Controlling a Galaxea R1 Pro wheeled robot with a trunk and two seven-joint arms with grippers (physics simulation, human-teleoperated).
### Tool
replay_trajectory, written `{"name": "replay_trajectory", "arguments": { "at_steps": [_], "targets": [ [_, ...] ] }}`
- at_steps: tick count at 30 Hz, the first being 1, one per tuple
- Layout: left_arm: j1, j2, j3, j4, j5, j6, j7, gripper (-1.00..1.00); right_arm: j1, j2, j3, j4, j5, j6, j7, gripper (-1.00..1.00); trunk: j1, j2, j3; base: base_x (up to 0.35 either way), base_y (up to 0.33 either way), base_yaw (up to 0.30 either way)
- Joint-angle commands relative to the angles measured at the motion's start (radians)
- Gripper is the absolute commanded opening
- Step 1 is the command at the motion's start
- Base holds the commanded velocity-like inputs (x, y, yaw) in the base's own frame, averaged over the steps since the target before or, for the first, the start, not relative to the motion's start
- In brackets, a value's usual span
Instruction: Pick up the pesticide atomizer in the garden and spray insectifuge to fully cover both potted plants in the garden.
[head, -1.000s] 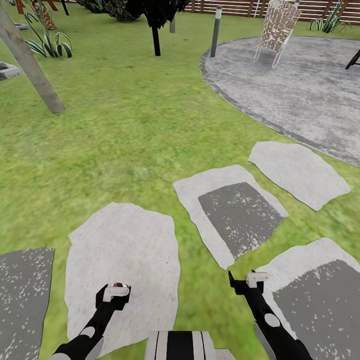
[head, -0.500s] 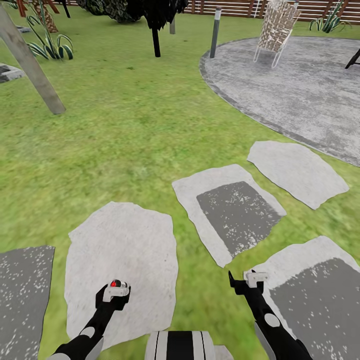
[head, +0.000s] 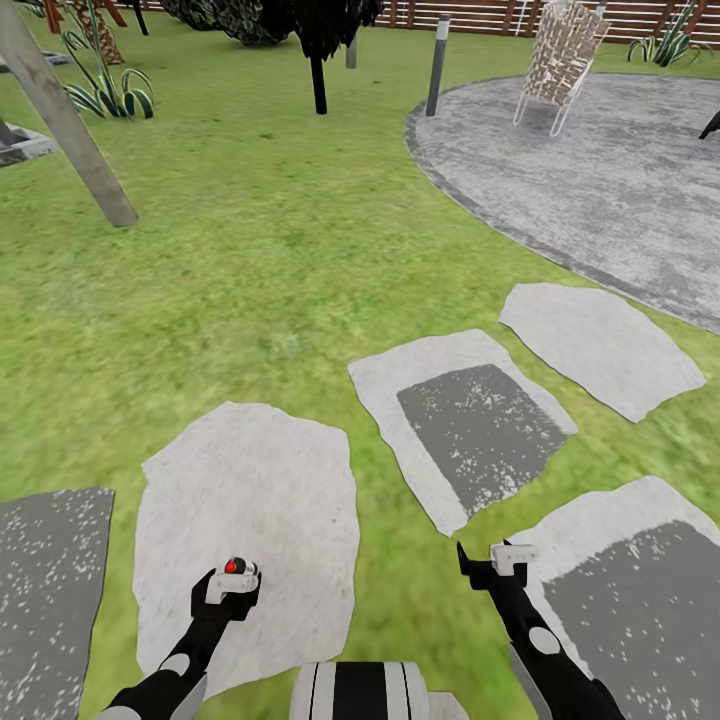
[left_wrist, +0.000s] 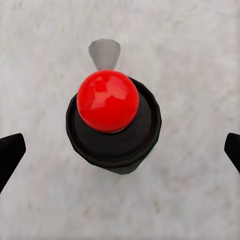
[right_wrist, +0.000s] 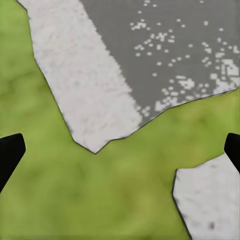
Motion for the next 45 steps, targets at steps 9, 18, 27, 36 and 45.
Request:
{"name": "replay_trajectory", "arguments": {
  "at_steps": [9,18,27,36,45],
  "targets": [
    [0.0,0.001,-0.007,0.001,0.006,-0.003,0.0,1.0,0.0,0.0,0.0,0.001,0.002,-0.003,0.001,1.0,0.0,0.0,-0.001,0.0,0.0,0.0],
    [0.0,0.001,-0.007,0.001,0.005,-0.003,0.0,1.0,0.0,0.0,0.0,0.001,0.002,-0.003,0.001,1.0,0.0,0.0,-0.001,0.0,0.0,0.075],
    [0.0,0.001,-0.007,0.001,0.006,-0.003,0.0,1.0,0.0,0.0,0.0,0.001,0.002,-0.003,0.001,1.0,0.0,0.0,-0.001,0.026,-0.024,0.022],
    [0.0,0.001,-0.007,0.001,0.006,-0.003,0.0,1.0,0.0,0.0,0.0,0.001,0.002,-0.003,0.001,1.0,0.0,0.0,-0.001,0.007,-0.008,0.0],
    [0.0,0.001,-0.007,0.002,0.006,-0.003,0.0,1.0,-0.001,0.0,0.0,0.001,0.002,-0.003,0.001,1.0,0.0,0.0,-0.001,0.0,0.0,0.0]
  ]
}}
